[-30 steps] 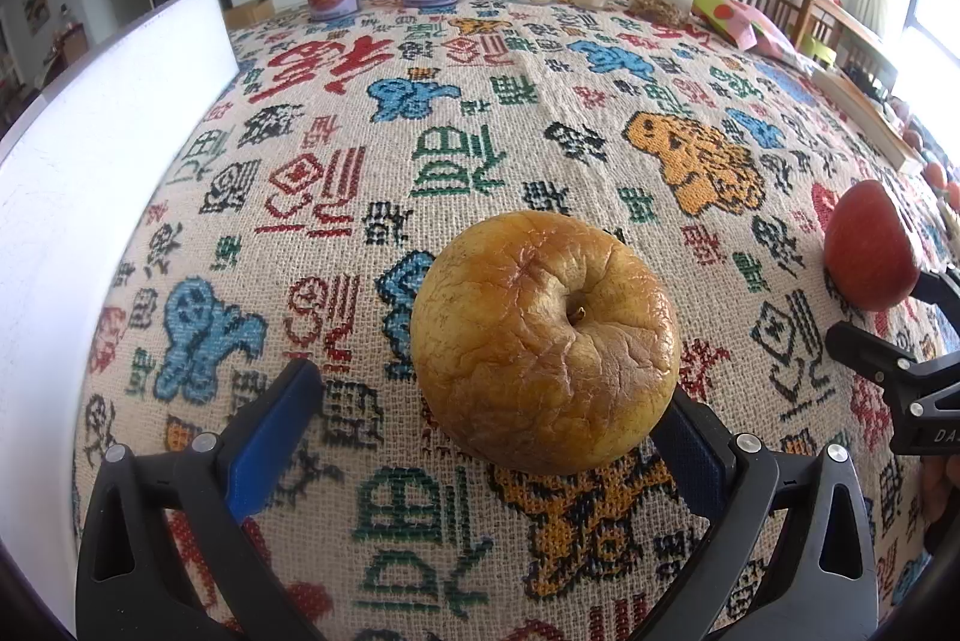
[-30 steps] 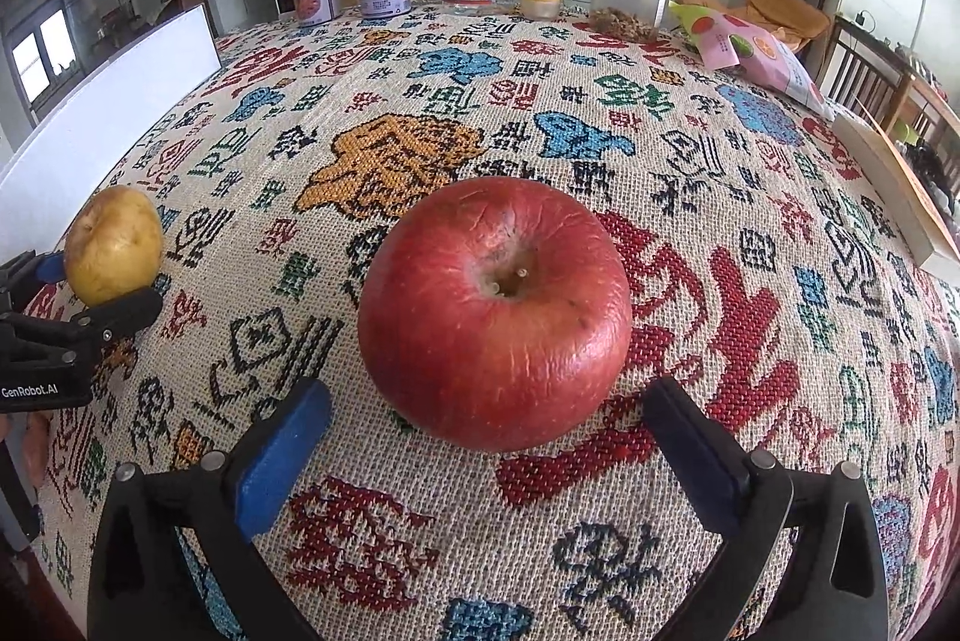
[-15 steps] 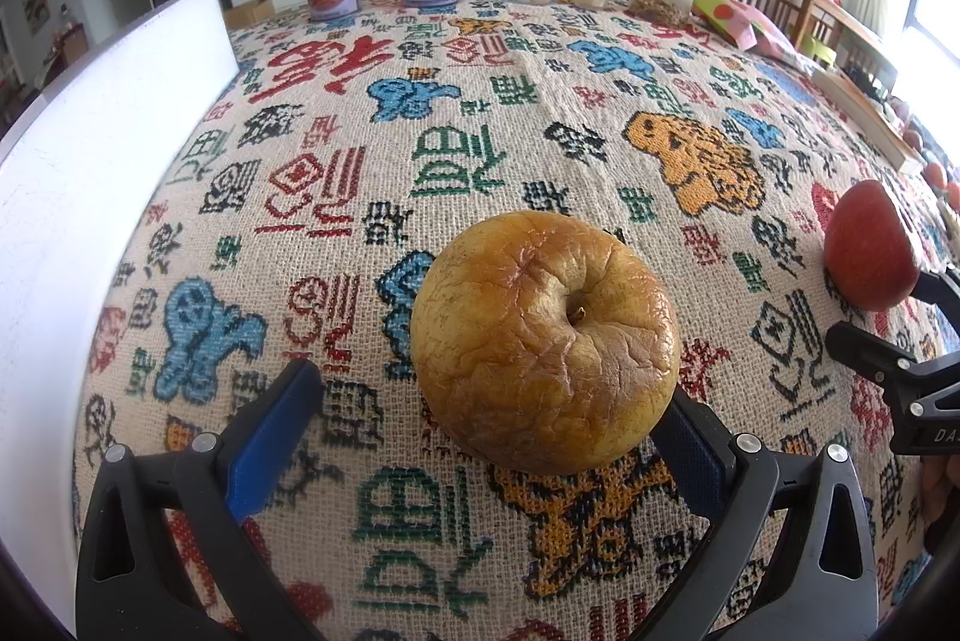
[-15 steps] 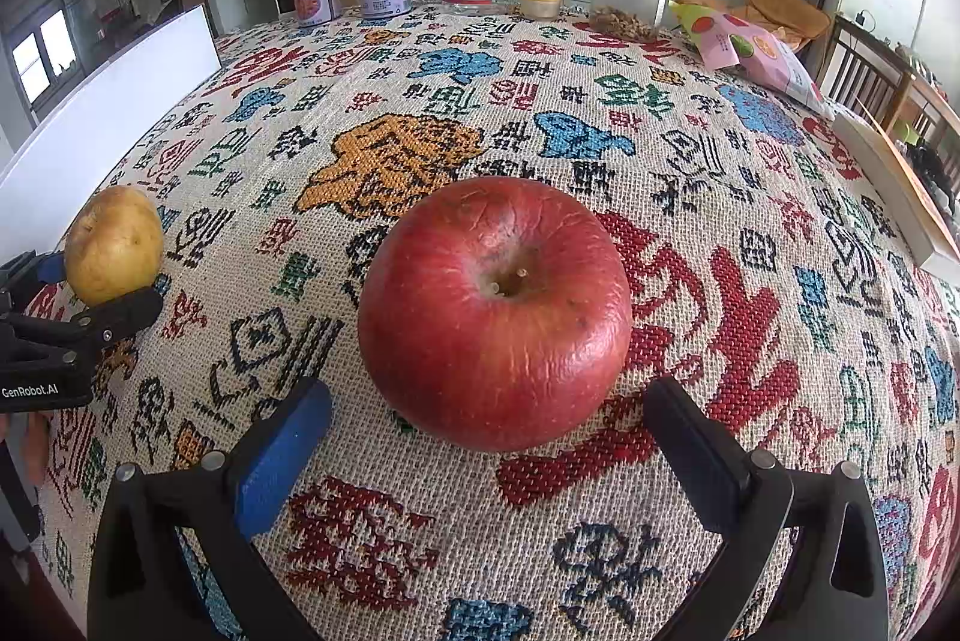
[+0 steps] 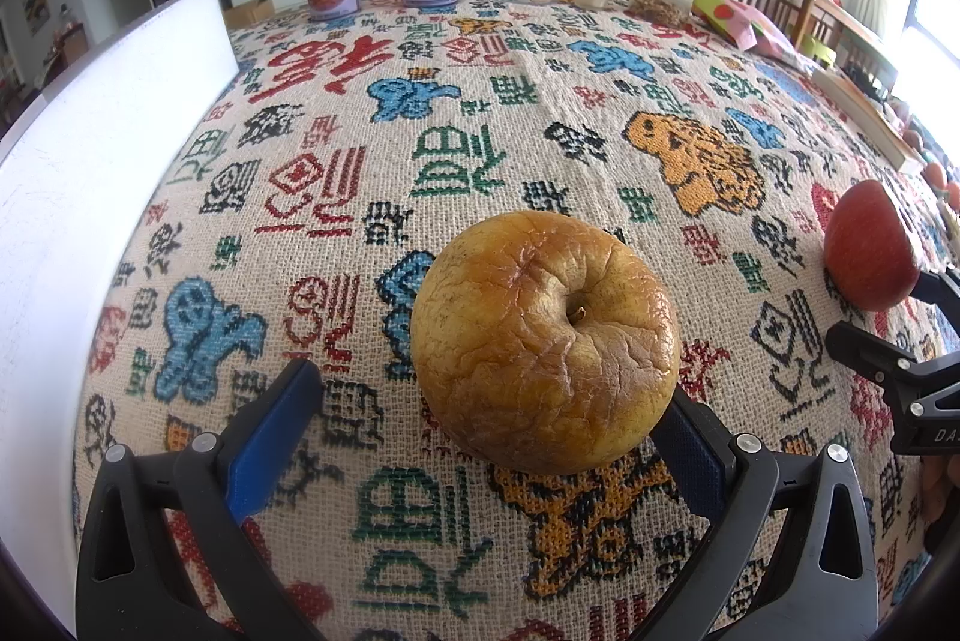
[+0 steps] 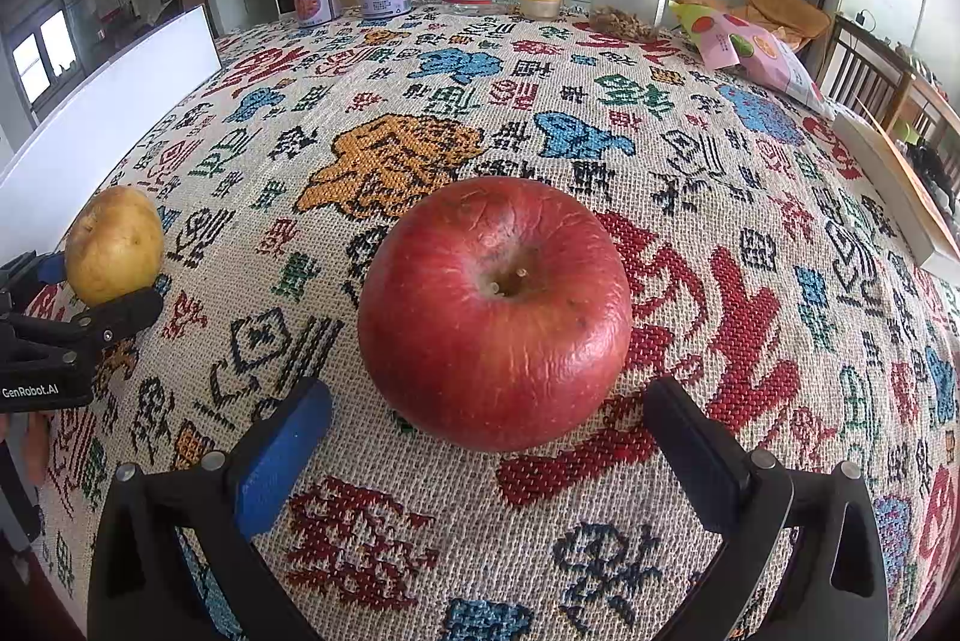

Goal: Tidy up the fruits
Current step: 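Hold the pear and apple above the table in both tools, then carry the pear and apple into the white box and open both tools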

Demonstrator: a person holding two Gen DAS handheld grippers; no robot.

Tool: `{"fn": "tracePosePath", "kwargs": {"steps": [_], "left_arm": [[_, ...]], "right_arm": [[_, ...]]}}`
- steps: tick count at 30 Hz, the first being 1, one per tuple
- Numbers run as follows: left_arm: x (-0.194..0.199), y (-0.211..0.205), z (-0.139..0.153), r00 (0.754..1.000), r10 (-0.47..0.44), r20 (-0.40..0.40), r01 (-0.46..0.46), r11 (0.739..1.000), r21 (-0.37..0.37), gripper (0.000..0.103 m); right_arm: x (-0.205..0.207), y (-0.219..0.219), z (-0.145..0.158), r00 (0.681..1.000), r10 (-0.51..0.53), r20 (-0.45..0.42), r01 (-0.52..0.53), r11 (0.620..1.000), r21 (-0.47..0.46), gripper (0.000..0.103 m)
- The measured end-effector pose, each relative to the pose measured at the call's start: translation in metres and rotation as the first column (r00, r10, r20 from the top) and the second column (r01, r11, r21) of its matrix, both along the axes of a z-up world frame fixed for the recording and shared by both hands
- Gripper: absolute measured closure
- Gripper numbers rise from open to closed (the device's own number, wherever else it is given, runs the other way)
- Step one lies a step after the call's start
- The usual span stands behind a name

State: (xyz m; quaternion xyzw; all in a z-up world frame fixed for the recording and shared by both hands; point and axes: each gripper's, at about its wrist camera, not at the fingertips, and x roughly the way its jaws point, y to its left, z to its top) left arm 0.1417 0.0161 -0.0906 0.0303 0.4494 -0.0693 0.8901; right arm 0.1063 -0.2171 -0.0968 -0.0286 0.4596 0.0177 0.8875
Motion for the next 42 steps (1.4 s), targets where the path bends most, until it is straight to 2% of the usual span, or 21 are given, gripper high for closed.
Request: {"fn": "tracePosePath", "kwargs": {"steps": [27,31,35,36,40,41,42], "left_arm": [[0.000,0.001,0.000,1.000,0.000,0.000,0.000,1.000,-0.003,0.000],[-0.002,0.006,0.003,1.000,-0.007,0.003,0.007,0.999,-0.039,0.001],[-0.004,0.009,0.007,0.998,-0.057,-0.008,0.057,0.995,-0.084,0.002],[-0.005,0.006,0.009,0.997,-0.070,-0.012,0.068,0.994,-0.087,0.002],[-0.002,-0.003,0.012,0.996,-0.093,-0.014,0.092,0.992,-0.088,0.003],[-0.001,-0.005,0.012,0.995,-0.094,-0.014,0.093,0.992,-0.081,0.012],[0.000,-0.008,0.010,0.995,-0.096,-0.024,0.094,0.993,-0.069,0.031]], "right_arm": [[0.000,0.000,0.000,1.000,0.000,0.000,0.000,1.000,0.003,0.000],[0.000,0.000,0.000,1.000,0.000,0.000,0.000,1.000,0.005,0.000],[0.000,-0.001,0.000,1.000,0.000,0.001,-0.001,1.000,0.008,0.000],[-0.001,-0.002,0.000,1.000,0.002,0.005,-0.002,1.000,0.020,0.000],[-0.013,-0.024,0.013,0.998,-0.002,0.065,-0.010,0.982,0.187,0.000],[-0.013,-0.027,0.016,0.998,-0.016,0.064,0.003,0.979,0.202,0.000],[-0.011,-0.029,0.020,0.998,-0.015,0.056,0.003,0.978,0.208,0.000]]}}
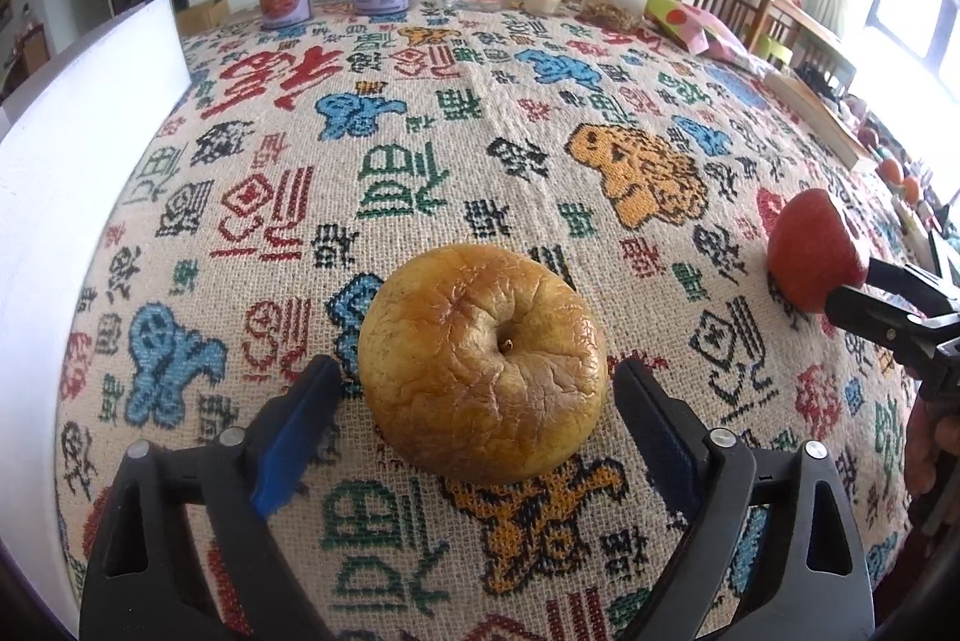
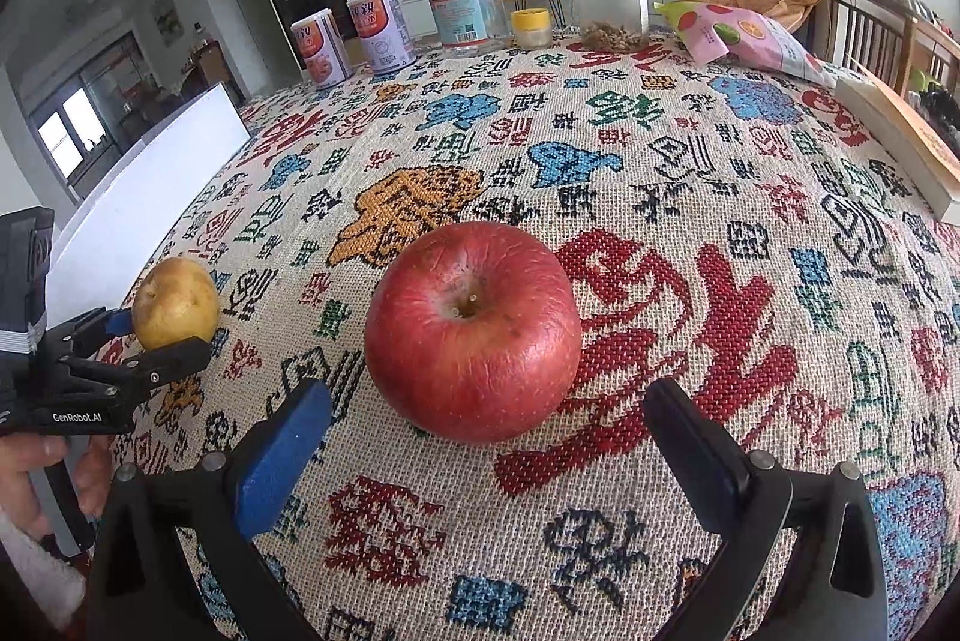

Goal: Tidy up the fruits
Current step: 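Carry the pear and apple into the white box and open both tools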

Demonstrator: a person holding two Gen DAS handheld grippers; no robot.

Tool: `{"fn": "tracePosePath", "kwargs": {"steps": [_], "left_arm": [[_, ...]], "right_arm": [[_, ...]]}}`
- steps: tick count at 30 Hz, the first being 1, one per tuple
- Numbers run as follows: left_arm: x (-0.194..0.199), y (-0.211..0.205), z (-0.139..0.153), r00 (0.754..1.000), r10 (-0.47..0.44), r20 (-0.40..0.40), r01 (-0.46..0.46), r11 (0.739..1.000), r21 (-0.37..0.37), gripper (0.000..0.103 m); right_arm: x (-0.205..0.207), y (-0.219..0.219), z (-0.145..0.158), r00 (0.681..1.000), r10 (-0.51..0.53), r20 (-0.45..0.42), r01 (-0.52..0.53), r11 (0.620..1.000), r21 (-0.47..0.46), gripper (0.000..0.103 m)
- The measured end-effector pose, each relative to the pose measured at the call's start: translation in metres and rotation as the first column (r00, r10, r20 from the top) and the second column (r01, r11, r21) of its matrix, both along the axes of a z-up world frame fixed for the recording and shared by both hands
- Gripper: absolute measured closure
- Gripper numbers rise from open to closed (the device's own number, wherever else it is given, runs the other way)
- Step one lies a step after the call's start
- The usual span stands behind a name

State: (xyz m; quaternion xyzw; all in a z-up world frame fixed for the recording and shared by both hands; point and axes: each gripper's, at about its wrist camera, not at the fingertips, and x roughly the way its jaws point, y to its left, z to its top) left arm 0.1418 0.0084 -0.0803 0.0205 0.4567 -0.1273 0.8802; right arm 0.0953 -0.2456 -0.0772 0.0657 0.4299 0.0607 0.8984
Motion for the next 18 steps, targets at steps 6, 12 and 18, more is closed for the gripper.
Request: {"fn": "tracePosePath", "kwargs": {"steps": [6,12,18], "left_arm": [[-0.009,0.008,0.006,1.000,0.020,-0.009,-0.021,1.000,-0.013,0.034],[-0.054,0.074,0.081,0.992,0.118,-0.035,-0.123,0.959,-0.256,0.034],[-0.080,0.197,0.188,0.945,0.326,0.032,-0.285,0.866,-0.410,0.034]], "right_arm": [[0.026,0.010,0.009,0.997,0.043,-0.062,-0.045,0.998,-0.035,0.029],[0.026,0.033,0.028,0.994,0.081,-0.079,-0.082,0.997,-0.012,0.036],[0.041,0.148,0.095,0.949,0.314,0.006,-0.313,0.944,0.105,0.036]]}}
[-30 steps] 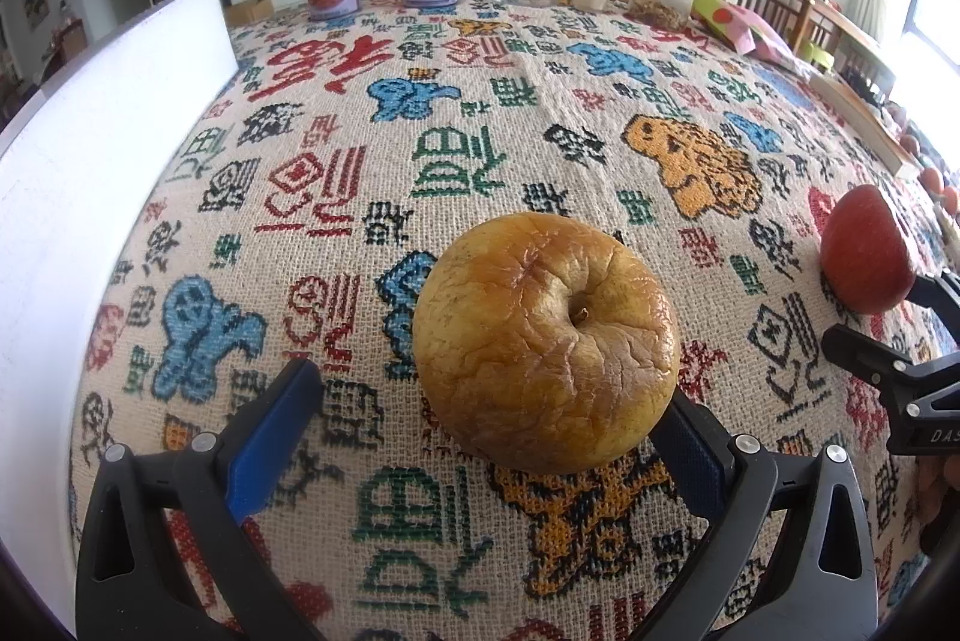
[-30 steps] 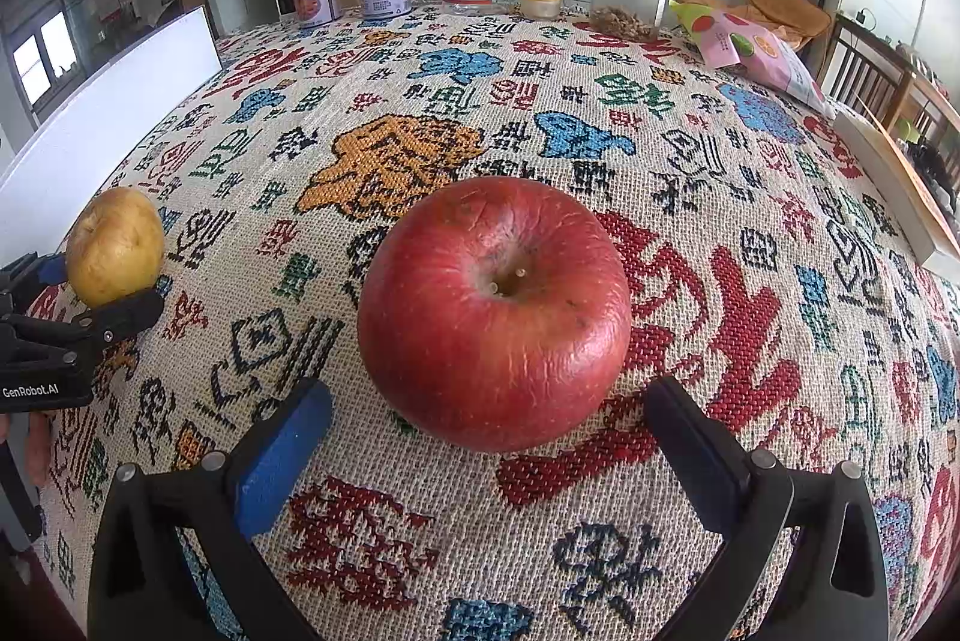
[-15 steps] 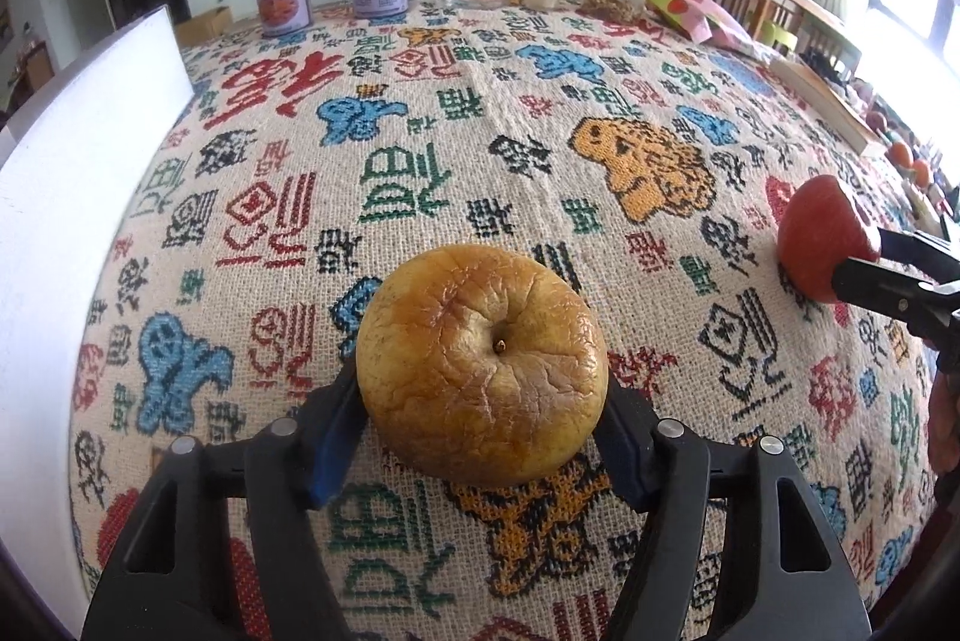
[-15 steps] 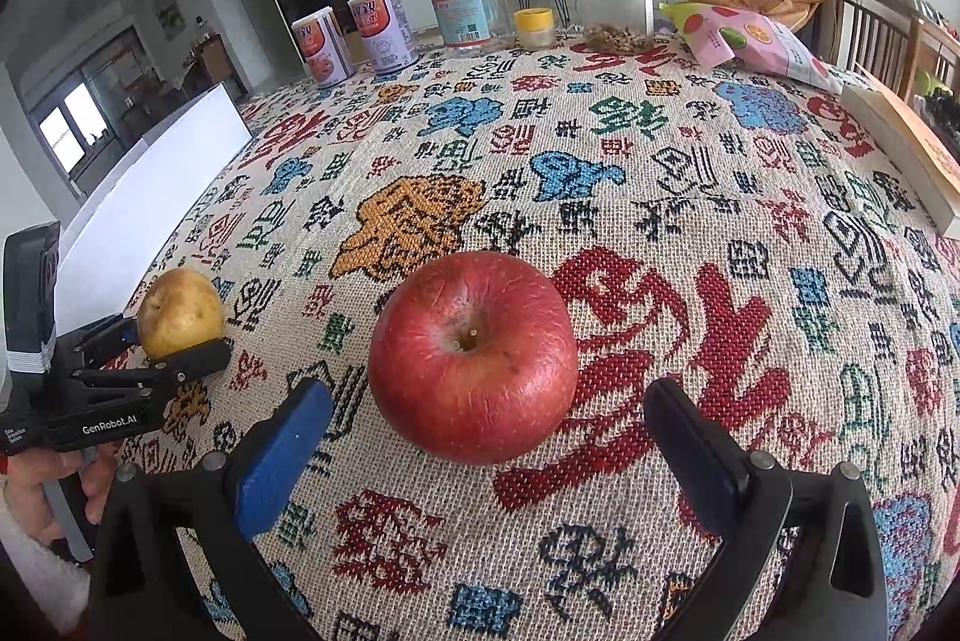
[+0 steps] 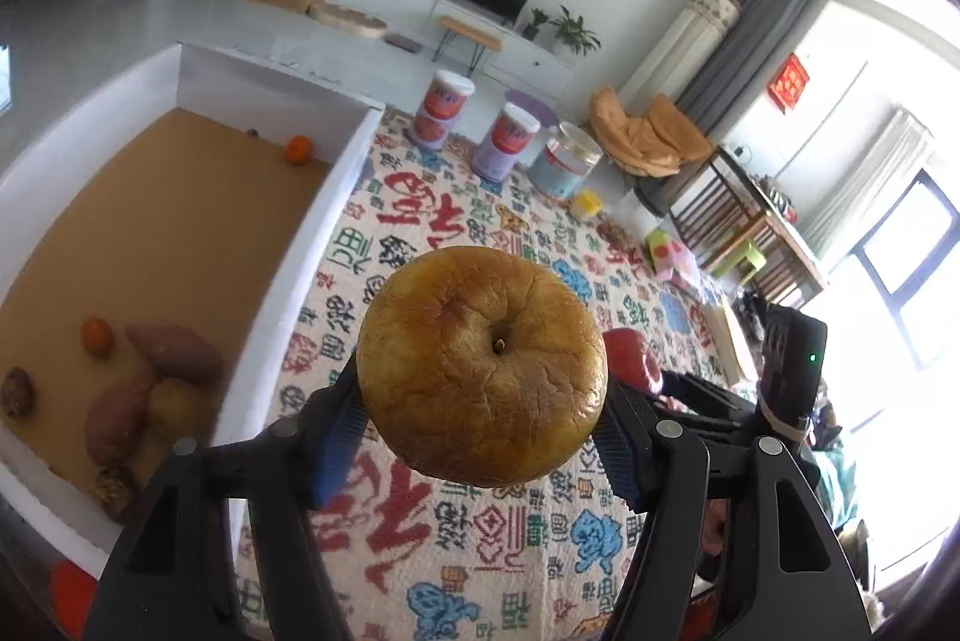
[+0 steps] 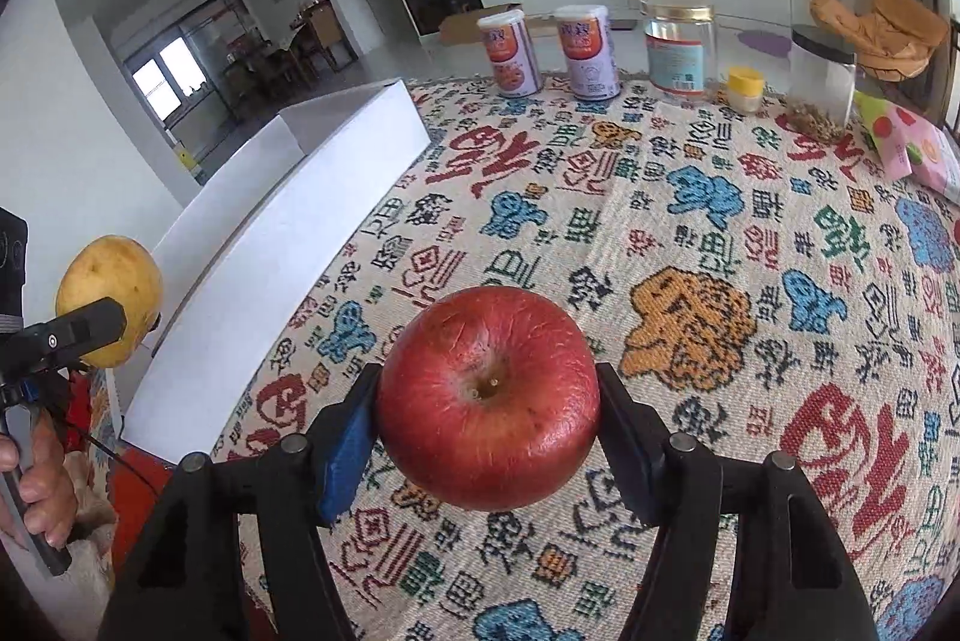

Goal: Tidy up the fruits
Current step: 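Carry the pear and apple into the white box and open both tools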

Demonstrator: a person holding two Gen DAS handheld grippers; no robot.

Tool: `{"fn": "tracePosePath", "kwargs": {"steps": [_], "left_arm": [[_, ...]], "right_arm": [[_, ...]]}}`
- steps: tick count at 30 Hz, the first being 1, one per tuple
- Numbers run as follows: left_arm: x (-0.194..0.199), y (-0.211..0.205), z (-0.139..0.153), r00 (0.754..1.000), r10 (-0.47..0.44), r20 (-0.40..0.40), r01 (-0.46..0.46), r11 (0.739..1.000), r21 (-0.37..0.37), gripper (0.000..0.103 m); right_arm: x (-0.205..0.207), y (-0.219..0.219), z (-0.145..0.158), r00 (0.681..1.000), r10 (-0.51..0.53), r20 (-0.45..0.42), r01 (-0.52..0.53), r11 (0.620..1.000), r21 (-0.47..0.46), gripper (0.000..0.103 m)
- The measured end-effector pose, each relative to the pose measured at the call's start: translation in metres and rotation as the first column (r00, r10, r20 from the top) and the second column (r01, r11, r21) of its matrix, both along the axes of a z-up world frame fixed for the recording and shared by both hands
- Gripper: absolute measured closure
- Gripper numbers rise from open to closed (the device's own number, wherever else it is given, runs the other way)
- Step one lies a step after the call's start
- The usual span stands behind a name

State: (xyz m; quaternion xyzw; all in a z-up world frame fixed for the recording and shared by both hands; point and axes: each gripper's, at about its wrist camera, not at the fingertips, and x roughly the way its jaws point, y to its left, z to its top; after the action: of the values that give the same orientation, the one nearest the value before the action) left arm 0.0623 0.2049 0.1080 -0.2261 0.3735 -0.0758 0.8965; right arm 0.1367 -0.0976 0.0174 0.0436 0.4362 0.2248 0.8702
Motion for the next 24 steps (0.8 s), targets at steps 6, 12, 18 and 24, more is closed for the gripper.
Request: {"fn": "tracePosePath", "kwargs": {"steps": [6,12,18,24], "left_arm": [[0.029,0.132,-0.002,0.937,0.339,-0.080,-0.327,0.936,0.131,0.034],[0.078,0.202,-0.101,0.834,0.438,-0.336,-0.390,0.898,0.203,0.034],[0.099,0.219,-0.159,0.772,0.436,-0.462,-0.366,0.900,0.238,0.034],[0.095,0.214,-0.148,0.814,0.425,-0.397,-0.347,0.903,0.254,0.026]], "right_arm": [[0.035,0.176,0.051,0.959,0.278,0.060,-0.280,0.960,0.013,0.036],[0.084,0.306,0.020,0.925,0.374,-0.064,-0.379,0.920,-0.103,0.036],[0.113,0.372,-0.040,0.903,0.381,-0.198,-0.427,0.852,-0.304,0.035],[0.119,0.384,-0.064,0.909,0.362,-0.205,-0.415,0.823,-0.388,0.032]]}}
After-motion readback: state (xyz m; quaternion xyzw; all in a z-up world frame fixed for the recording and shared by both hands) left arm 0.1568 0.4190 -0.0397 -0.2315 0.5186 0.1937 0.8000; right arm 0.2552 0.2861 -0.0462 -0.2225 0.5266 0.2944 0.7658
